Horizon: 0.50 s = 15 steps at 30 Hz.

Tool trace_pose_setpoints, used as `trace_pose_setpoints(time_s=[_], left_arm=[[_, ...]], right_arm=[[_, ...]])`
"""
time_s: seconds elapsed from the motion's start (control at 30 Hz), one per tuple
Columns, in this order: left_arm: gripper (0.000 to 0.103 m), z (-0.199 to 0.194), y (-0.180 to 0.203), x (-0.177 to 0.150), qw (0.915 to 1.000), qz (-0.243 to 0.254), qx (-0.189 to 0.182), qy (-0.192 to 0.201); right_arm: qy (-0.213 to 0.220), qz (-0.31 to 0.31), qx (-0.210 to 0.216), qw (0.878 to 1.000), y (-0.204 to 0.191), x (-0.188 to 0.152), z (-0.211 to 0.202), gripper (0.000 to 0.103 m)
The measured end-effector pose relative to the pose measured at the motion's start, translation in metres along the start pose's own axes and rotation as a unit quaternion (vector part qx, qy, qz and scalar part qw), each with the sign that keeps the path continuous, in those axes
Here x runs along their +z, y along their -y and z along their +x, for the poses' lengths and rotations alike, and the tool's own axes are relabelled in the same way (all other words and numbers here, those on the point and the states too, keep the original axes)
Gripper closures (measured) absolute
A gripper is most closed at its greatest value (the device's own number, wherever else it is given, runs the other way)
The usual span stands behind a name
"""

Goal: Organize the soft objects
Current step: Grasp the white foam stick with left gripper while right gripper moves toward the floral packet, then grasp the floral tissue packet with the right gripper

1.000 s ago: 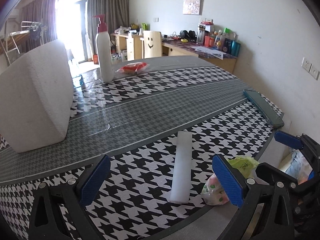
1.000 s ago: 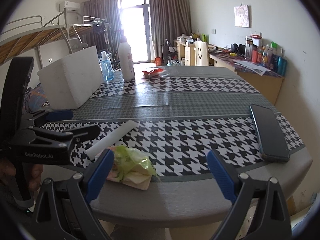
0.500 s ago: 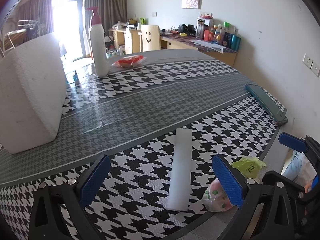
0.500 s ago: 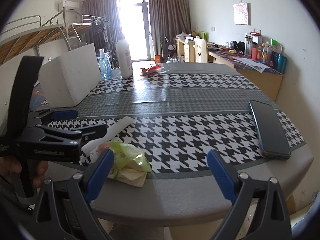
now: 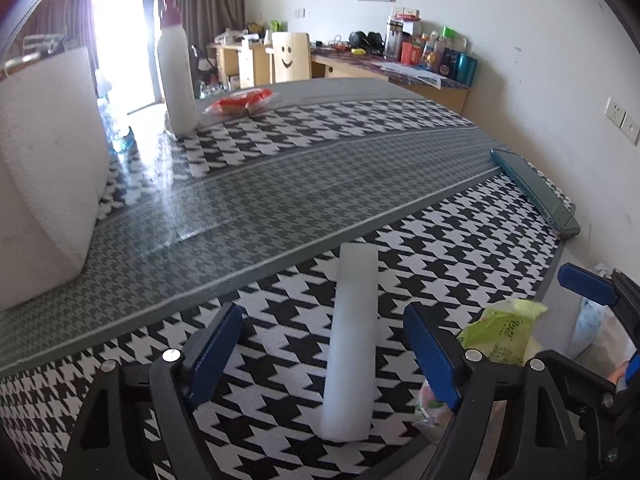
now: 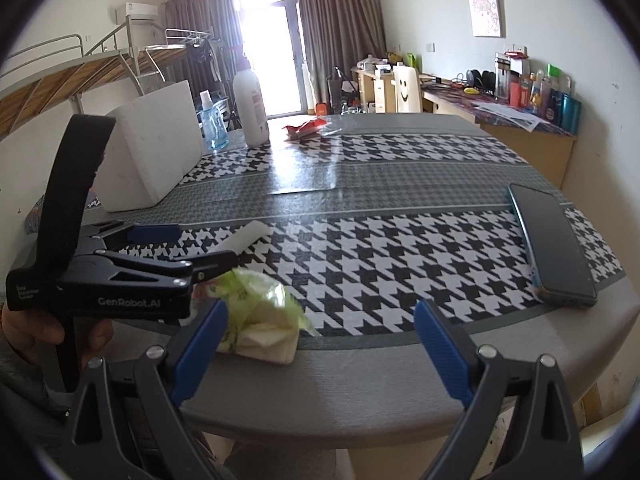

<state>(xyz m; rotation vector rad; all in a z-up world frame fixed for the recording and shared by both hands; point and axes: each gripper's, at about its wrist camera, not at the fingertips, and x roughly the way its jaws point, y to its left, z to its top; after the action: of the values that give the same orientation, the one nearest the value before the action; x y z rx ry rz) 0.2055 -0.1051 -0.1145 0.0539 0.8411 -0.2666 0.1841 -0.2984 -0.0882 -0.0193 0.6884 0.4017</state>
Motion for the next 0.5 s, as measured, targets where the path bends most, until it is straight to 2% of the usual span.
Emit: trace_pose_setpoints(time_s=[0.13, 0.23, 0.33, 0.4, 0.5], left_arm=[[0.032, 0.001, 0.004, 0.0, 0.9999, 0.011, 0.002, 0.002], [0.046, 0.001, 0.011, -0.001, 0.9995, 0.029, 0.013, 0.005], [0.06, -0.001, 0.017, -0.002, 0.9989, 0.046, 0.006, 0.005], [0.073, -0.002, 0.02, -0.002, 0.9985, 0.055, -0.004, 0.004], [0.08, -0.002, 0.021, -0.002, 0.9983, 0.058, -0.006, 0.005]], right_arm=[[-0.001, 0.001, 0.003, 1.0, 0.0, -0.001, 0.001, 0.007], [-0.002, 0.002, 0.005, 1.0, 0.0, -0.001, 0.002, 0.007], [-0.004, 0.001, 0.008, 1.0, -0.002, -0.001, 0.004, 0.007], [-0.004, -0.001, 0.01, 1.0, -0.004, -0.001, 0.004, 0.007], [-0.005, -0.002, 0.014, 1.0, -0.008, 0.0, 0.005, 0.007]])
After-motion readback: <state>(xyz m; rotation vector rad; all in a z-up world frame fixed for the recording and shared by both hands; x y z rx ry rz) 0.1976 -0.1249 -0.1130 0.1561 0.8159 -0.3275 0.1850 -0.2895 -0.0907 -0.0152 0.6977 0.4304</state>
